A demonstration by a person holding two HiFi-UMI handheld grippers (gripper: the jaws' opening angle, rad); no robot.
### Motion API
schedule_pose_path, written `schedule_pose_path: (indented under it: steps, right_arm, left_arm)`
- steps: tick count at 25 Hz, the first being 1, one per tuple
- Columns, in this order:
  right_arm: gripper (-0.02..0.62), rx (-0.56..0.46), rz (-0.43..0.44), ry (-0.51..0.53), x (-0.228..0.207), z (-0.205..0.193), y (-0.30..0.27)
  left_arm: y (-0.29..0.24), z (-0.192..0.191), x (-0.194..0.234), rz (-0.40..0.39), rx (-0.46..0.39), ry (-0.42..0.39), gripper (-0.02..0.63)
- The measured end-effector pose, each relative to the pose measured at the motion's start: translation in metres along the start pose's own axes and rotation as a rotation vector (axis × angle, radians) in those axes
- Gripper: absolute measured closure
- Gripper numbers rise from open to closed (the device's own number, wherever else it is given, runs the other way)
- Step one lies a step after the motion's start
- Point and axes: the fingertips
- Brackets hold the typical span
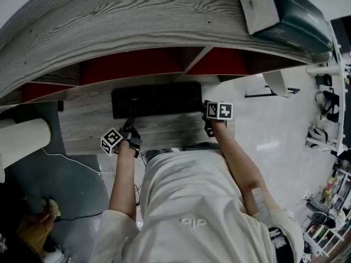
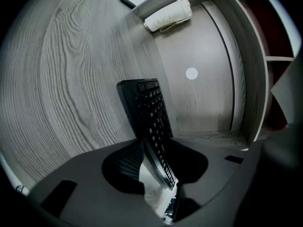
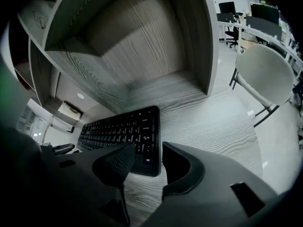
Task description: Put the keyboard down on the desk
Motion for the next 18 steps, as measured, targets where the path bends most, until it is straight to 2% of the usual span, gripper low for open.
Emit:
schedule_pose_path:
  steps: [3,6,8,13,18]
  right_arm:
    - [0.427,-0.034,-0.008,0.015,0.011,0.007,0.012]
    - [0.505,-0.083,-0.016,0.055,0.028,0.018,0.029]
    - [0.528,-0.121,-0.022,0.103,0.041,0.027,0.042]
    - [0.548,-0.208,-0.053,0.245,0.077,0.050,0.075]
    - [0.552,-0.311,-0.061,0.343,0.117,0.073,0.112]
  left_arm:
    - [0.007,0.001,-0.020,-0.019,0.029,-0.087,0.495]
    - [0.017,0.002,-0.045,-0.037,0.061,-0.226,0.545]
    - [0.023,0.001,-0.064,-0.058,0.084,-0.331,0.573]
    - [0.042,-0.012,-0.116,-0.135,0.161,-0.635,0.591]
    - [0.069,-0.024,-0.171,-0.228,0.172,-0.877,0.591]
Point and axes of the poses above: the fingertips, and each gripper's own axes: y backward along the fingers, x to its left, z out of its top, and after that the axes turned 13 degrees about y, right-handed
